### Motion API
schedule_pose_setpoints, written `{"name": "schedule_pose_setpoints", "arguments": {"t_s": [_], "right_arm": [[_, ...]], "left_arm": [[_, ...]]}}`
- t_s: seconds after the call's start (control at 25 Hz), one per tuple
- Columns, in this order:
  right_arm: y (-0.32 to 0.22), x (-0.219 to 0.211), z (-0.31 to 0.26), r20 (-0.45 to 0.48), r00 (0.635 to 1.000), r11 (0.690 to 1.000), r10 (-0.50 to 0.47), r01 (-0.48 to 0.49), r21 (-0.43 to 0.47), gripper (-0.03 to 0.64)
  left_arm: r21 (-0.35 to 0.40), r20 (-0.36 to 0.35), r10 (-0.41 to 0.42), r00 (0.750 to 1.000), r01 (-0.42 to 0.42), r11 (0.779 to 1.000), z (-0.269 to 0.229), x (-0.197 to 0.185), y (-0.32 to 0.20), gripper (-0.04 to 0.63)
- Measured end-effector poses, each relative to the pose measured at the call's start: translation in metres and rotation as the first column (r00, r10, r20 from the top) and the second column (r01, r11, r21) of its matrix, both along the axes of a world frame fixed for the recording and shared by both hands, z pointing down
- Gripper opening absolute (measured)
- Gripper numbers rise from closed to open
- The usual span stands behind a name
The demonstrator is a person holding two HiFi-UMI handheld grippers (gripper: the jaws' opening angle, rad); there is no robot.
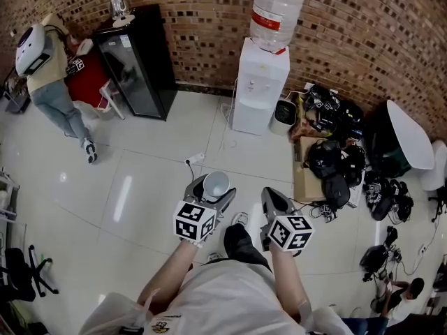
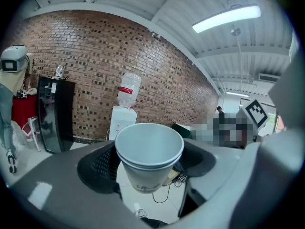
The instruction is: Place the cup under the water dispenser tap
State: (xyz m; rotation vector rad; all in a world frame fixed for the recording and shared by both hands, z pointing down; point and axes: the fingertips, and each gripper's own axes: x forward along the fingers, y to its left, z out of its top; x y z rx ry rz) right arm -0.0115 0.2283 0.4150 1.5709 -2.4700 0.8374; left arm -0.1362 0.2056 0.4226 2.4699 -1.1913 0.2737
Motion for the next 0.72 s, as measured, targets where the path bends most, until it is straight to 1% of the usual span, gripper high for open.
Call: {"name": "schedule_pose_setpoints", "arguments": {"t_s": [0.2, 0.44, 0.6, 0.72], "right_arm": [[-0.065, 0.021, -0.003, 0.010, 1.000, 1.000, -0.006, 0.006, 0.007, 0.000], [-0.138, 0.055, -0.009, 0.024, 1.000, 1.000, -0.008, 0.008, 0.016, 0.000], [-0.177, 0.077, -0.005, 0.028, 1.000, 1.000, -0.011, 0.011, 0.007, 0.000], [-0.200, 0.085, 0.004, 0.034, 0.999, 1.000, -0.018, 0.019, -0.013, 0.000]], "left_arm": [[0.009, 0.013, -0.010, 1.000, 0.010, 1.000, -0.005, 0.019, -0.063, 0.376], [0.022, 0.023, -0.021, 1.000, 0.021, 1.000, -0.016, 0.048, -0.137, 0.376], [0.031, 0.033, -0.045, 0.998, 0.044, 0.999, -0.019, 0.060, -0.175, 0.376], [0.026, 0.032, -0.067, 0.997, 0.067, 0.997, -0.016, 0.064, -0.197, 0.376]]}}
